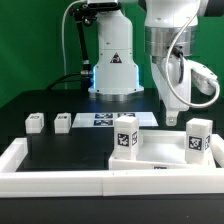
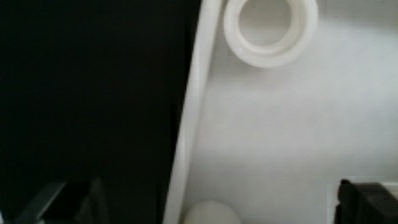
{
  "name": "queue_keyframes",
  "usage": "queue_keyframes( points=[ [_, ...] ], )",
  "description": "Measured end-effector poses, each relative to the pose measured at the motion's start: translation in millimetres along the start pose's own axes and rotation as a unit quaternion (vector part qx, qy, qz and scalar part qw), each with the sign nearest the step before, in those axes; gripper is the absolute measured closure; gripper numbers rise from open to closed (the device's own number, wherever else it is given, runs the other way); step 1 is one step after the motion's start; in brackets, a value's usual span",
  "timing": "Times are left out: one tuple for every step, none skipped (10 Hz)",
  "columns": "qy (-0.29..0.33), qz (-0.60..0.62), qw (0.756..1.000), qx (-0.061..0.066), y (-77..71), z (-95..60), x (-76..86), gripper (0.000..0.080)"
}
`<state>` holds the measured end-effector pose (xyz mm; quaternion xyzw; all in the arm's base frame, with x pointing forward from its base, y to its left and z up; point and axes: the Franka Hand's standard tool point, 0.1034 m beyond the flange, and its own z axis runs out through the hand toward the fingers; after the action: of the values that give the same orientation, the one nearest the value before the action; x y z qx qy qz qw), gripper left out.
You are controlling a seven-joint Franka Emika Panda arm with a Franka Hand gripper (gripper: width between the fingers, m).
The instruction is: Assemble square table
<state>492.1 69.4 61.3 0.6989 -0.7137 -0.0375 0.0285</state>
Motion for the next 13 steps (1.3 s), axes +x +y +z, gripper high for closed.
queue_keyframes(
  points=[
    [0.004, 0.010, 1.000, 0.001, 5.1, 5.6, -0.9, 0.0151],
    [0.010, 0.019, 1.000, 0.006, 11.7, 13.1, -6.3, 0.0151],
    [0.014, 0.018, 1.000, 0.005, 15.3, 18.3, -10.9, 0.0151],
    [0.019, 0.015, 1.000, 0.002, 18.7, 25.0, -15.4, 0.0151],
    [0.022, 0.010, 1.000, -0.001, 21.3, 29.4, -18.4, 0.0151],
    [0.024, 0.008, 1.000, -0.003, 22.1, 32.1, -18.1, 0.0151],
    [0.026, 0.006, 1.000, -0.004, 22.7, 34.1, -17.3, 0.0151],
    [0.027, 0.004, 1.000, -0.004, 23.0, 36.1, -16.2, 0.0151],
    [0.028, 0.001, 1.000, -0.005, 23.4, 37.3, -15.5, 0.0151],
    [0.029, -0.004, 1.000, -0.006, 23.4, 38.2, -14.1, 0.0151],
    [0.031, -0.009, 0.999, -0.005, 23.1, 40.1, -12.4, 0.0151],
    [0.033, -0.011, 0.999, -0.004, 23.1, 42.8, -11.0, 0.0151],
    [0.034, -0.011, 0.999, -0.005, 23.7, 44.6, -10.3, 0.0151]
  ],
)
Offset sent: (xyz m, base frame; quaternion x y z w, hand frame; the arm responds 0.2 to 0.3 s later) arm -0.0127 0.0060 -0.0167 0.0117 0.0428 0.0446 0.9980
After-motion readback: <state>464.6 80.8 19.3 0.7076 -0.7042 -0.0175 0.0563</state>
